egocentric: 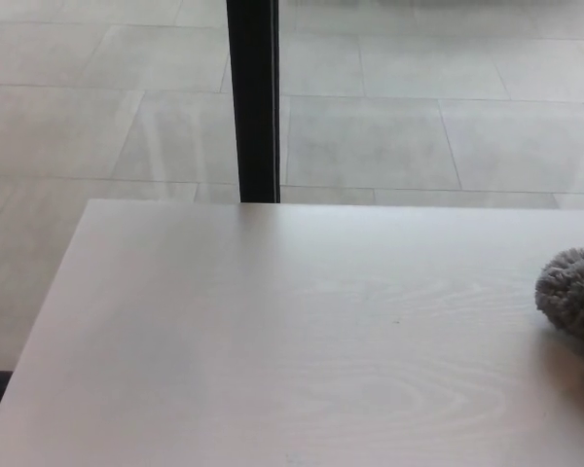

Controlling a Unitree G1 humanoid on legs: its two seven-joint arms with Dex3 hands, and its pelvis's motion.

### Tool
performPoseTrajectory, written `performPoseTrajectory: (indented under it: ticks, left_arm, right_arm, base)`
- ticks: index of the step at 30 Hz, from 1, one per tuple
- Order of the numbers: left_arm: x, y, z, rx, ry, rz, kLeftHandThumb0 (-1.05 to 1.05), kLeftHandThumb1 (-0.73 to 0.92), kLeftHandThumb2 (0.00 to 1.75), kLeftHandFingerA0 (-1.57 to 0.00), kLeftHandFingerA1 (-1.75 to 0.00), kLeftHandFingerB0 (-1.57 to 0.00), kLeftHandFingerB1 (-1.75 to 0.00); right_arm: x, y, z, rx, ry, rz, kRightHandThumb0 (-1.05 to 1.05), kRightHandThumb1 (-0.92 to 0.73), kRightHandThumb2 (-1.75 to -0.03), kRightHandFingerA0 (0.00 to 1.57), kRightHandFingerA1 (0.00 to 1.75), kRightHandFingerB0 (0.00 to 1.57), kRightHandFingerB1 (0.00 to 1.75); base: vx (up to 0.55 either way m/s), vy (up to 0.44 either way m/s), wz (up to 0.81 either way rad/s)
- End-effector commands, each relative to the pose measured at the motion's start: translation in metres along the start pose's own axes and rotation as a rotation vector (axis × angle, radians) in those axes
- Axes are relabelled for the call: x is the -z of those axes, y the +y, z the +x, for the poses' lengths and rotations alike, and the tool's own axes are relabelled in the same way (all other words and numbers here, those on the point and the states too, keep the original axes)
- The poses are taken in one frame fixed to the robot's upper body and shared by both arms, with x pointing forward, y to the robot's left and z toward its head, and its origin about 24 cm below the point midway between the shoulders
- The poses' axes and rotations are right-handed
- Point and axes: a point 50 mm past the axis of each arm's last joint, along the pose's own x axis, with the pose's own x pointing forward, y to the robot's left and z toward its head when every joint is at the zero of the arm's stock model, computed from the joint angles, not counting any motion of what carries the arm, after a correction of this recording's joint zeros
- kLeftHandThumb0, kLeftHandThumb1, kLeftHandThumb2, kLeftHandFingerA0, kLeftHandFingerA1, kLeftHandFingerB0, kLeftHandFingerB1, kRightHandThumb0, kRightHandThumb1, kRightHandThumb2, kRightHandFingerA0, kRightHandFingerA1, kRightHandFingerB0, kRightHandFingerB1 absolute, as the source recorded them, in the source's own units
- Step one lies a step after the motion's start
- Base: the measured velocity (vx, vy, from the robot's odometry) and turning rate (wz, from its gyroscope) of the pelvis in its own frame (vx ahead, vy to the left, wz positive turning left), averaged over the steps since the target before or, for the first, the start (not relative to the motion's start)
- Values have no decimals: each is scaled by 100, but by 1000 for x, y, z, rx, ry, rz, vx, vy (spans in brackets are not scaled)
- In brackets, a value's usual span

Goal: The robot uses its right hand to pick up the duster kept in the middle of the desk and use it to wipe the desk by swiping its surface twice

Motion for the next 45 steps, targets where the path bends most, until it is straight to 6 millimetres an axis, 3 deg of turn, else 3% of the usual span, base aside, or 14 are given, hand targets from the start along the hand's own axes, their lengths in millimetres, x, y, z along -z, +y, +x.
performPoseTrajectory:
  ticks: [1,4,5,6,9,14,27,34,35,37,41,42,44,45]
  left_arm:
    - [-2,2,-1,7,-29,-11,-85,20,175,-89,-139,-74,-130]
    - [-1,2,-1,5,-33,-4,-85,17,175,-87,-138,-76,-132]
    - [0,2,-1,6,-31,-16,-80,33,172,-89,-140,-86,-135]
    - [0,3,-1,16,-33,-27,-83,31,175,-84,-141,-85,-137]
    - [1,3,-1,12,-26,-5,-82,16,175,-90,-138,-76,-128]
    - [-1,3,-1,12,-22,-34,-76,15,175,-90,-138,-81,-129]
    - [-1,3,-1,11,-24,-21,-86,39,175,-90,-136,-92,-132]
    - [1,6,-2,13,-23,-16,-84,42,175,-91,-134,-91,-129]
    - [0,6,-1,11,-22,-18,-87,40,175,-91,-136,-92,-131]
    - [0,6,-2,10,-24,-22,-86,17,175,-94,-137,-82,-126]
    - [1,6,-2,9,-17,-8,-87,18,175,-90,-134,-77,-124]
    - [1,6,-1,18,-12,-22,-85,18,175,-88,-134,-73,-124]
    - [4,8,-3,15,-15,-23,-89,15,175,-88,-136,-74,-127]
    - [4,7,-2,11,-9,-33,-80,34,170,-90,-132,-83,-127]
  right_arm:
    - [-29,18,-10,-93,-130,170,-39,-70,-66,74,154,55,76]
    - [-33,13,-10,-98,-149,216,-45,-67,-64,73,141,48,55]
    - [-35,11,-9,-114,-147,262,-51,-65,-59,76,116,36,43]
    - [-36,8,-9,-141,-138,330,-71,-51,-88,28,69,4,32]
    - [-35,4,-8,-163,-145,328,-94,-57,-84,0,0,0,1]
    - [-29,-12,-4,-181,-119,339,-104,-59,-97,0,23,0,0]
    - [9,-29,4,-193,-82,487,-104,-60,-80,0,0,0,0]
    - [49,-39,3,-59,-83,633,-105,-69,-79,0,0,0,0]
    - [65,-41,2,-21,-70,682,-105,-67,-105,0,36,0,0]
    - [73,-45,-1,-13,-60,691,-105,-72,-83,0,0,0,0]
    - [113,-56,-15,86,-47,844,-105,-74,-81,0,0,0,0]
    - [124,-58,-21,106,-62,884,-101,-71,-98,0,31,0,0]
    - [140,-59,-32,187,-83,1025,-98,-74,-73,0,0,0,0]
    - [157,-57,-42,237,-105,1112,-103,-67,-90,0,31,0,0]
  base:
    - [0,0,0]
    - [0,0,0]
    - [0,0,0]
    - [0,0,0]
    - [0,0,0]
    - [0,0,0]
    - [0,0,0]
    - [0,0,0]
    - [0,0,0]
    - [0,0,0]
    - [0,0,0]
    - [0,0,0]
    - [0,0,0]
    - [0,0,0]
